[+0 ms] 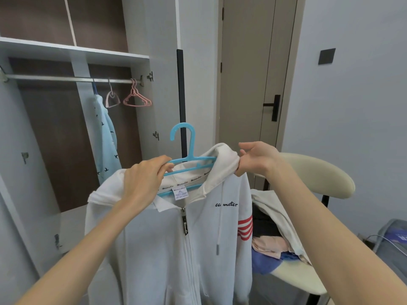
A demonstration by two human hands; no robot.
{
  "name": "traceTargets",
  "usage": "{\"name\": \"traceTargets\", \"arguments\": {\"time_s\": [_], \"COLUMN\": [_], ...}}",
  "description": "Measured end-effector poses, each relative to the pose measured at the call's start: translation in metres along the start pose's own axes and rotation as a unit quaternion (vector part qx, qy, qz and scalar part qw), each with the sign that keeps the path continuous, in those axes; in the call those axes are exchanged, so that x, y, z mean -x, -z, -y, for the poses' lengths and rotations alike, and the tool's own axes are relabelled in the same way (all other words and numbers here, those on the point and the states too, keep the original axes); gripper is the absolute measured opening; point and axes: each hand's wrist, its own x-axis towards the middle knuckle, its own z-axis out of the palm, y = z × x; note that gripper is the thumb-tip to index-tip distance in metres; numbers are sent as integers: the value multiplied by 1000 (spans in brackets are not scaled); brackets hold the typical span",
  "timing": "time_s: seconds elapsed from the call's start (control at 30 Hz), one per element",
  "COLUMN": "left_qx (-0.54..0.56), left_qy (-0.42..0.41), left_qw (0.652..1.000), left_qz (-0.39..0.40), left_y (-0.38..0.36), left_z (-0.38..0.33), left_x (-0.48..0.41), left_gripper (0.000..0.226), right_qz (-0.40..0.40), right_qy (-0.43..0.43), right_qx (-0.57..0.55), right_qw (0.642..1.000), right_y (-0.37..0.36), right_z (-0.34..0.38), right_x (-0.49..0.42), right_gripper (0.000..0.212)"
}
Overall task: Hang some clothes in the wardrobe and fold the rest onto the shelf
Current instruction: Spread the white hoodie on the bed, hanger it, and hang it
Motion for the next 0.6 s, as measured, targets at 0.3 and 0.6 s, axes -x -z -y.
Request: {"name": "traceTargets", "arguments": {"time_s": [0.3,0.6], "left_qx": [12,54], "left_qy": [31,54], "left_qw": [999,996], "left_qz": [-8,-55], "left_y": [3,4], "left_z": [8,17], "left_x": [-4,-2], "left_gripper": [19,22], "right_qz": [-137,45], "right_qy": [363,-24], "right_qx": [354,43], "right_qw": [851,998], "right_y": [-16,22], "right_z": [-25,-14], "right_x": [-8,-5], "right_gripper": [40,43]}}
